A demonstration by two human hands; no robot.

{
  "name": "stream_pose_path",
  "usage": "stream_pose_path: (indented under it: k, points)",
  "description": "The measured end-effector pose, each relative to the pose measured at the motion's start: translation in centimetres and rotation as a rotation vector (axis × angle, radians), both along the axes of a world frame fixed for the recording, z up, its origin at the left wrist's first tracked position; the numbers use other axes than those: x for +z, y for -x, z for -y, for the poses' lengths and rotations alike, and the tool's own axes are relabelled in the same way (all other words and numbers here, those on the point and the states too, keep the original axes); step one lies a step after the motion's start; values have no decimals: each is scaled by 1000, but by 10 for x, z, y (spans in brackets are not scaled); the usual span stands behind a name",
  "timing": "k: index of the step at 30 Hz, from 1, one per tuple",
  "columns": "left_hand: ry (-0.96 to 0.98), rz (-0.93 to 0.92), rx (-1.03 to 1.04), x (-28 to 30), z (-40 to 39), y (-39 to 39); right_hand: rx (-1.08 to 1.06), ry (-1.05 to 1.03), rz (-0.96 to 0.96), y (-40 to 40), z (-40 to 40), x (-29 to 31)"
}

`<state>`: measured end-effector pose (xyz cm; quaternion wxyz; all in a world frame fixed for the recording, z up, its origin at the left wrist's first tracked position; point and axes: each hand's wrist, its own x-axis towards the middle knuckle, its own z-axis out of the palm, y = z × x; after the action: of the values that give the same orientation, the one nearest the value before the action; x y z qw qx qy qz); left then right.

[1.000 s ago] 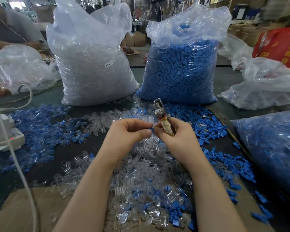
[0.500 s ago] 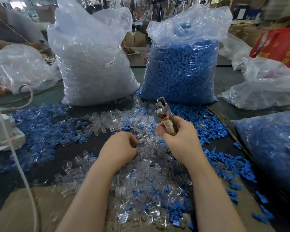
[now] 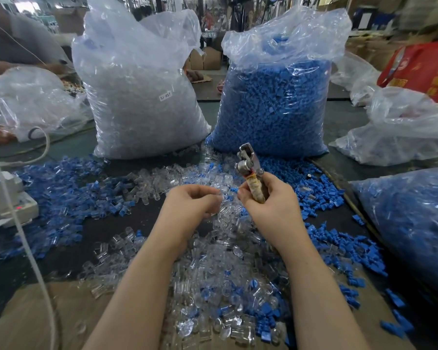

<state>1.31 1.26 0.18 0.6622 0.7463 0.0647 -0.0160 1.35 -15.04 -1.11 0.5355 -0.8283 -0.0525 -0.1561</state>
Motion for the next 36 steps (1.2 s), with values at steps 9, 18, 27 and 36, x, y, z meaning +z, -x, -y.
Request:
stream_pose_path:
  k: [9, 18, 27, 36]
  points:
    - [284, 21, -54, 4, 15, 5, 74, -127, 3, 0, -1, -2]
    - [101, 140, -29, 9, 17, 8, 52, -142, 9, 0, -2, -2]
    - [85, 185, 146, 6, 17, 7, 26, -175, 34, 1, -4, 0]
    - [268, 195, 168, 10, 24, 8, -26, -71, 36, -1, -6, 0]
